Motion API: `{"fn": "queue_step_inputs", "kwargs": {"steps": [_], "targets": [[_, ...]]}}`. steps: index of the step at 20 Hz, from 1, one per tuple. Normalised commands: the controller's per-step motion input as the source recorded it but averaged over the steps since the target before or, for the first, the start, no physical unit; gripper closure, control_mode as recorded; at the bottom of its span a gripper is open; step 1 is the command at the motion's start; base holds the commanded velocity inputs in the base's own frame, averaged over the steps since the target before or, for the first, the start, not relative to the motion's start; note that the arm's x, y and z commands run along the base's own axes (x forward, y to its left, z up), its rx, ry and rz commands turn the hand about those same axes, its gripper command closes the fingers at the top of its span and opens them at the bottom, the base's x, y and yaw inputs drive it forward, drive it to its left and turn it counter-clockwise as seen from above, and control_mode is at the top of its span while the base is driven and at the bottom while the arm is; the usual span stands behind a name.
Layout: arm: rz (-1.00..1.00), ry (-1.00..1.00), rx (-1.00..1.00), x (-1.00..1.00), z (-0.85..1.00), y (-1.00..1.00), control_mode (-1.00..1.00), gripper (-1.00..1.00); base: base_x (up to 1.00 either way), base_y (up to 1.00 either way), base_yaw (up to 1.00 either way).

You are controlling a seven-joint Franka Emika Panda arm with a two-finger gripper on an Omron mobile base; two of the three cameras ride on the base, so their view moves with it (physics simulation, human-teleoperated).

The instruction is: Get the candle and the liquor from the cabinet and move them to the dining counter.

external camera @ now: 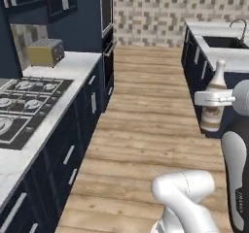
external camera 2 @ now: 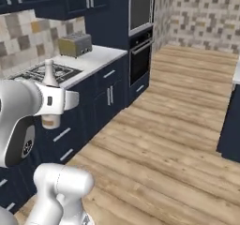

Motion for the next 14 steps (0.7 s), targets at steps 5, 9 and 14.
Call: {"fn": "queue_step_inputs", "kwargs": {"steps": [5, 9, 14], "targets": [[0.0, 0.0, 0.0, 0.0, 0.0, 0.0, 1.0, 1.0, 0.07, 0.0, -0.87], [0.0, 0.0, 0.0, 0.0, 0.0, 0.0, 1.0, 1.0, 0.33, 0.0, -0.64], [0.0, 0.0, 0.0, 0.0, 0.0, 0.0, 1.0, 1.0, 0.71, -0.1, -0.18]]}}
